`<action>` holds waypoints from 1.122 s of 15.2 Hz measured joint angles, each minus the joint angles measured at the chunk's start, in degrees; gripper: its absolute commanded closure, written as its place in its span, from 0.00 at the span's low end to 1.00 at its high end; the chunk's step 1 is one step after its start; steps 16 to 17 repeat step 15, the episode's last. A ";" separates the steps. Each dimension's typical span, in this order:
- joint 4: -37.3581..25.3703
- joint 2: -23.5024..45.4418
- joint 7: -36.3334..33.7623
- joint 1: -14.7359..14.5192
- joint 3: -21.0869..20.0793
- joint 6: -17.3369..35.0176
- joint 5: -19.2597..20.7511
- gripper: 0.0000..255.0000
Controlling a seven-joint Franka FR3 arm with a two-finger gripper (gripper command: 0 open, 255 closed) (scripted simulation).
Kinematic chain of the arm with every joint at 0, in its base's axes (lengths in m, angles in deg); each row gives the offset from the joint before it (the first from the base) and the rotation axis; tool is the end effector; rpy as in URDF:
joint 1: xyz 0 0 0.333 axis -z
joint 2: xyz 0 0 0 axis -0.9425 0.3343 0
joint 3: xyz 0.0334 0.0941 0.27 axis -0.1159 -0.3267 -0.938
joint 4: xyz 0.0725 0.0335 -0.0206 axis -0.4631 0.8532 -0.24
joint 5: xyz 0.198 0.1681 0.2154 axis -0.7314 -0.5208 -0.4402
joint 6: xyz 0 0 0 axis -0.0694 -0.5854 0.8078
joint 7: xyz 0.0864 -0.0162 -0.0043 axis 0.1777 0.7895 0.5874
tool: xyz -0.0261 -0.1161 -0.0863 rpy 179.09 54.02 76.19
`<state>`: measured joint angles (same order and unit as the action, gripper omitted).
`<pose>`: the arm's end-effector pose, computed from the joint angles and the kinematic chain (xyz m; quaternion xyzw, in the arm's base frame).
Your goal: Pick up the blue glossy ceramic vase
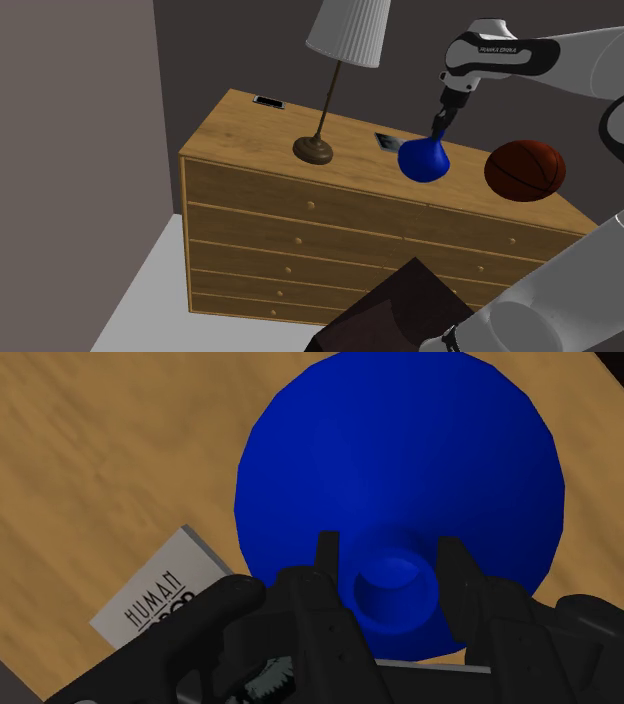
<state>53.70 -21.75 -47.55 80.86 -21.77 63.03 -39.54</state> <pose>0.4097 -0.2864 0.4983 0.9952 0.0651 -0.0459 0.0570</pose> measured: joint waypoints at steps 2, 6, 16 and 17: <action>-1.16 0.01 0.13 -0.02 -0.03 -1.18 -0.02 1.00; -4.36 0.25 0.55 -0.05 -0.05 -4.11 -0.17 1.00; -12.67 1.79 1.80 0.04 0.05 -10.88 -0.79 1.00; -12.67 1.79 1.80 0.04 0.05 -10.88 -0.79 1.00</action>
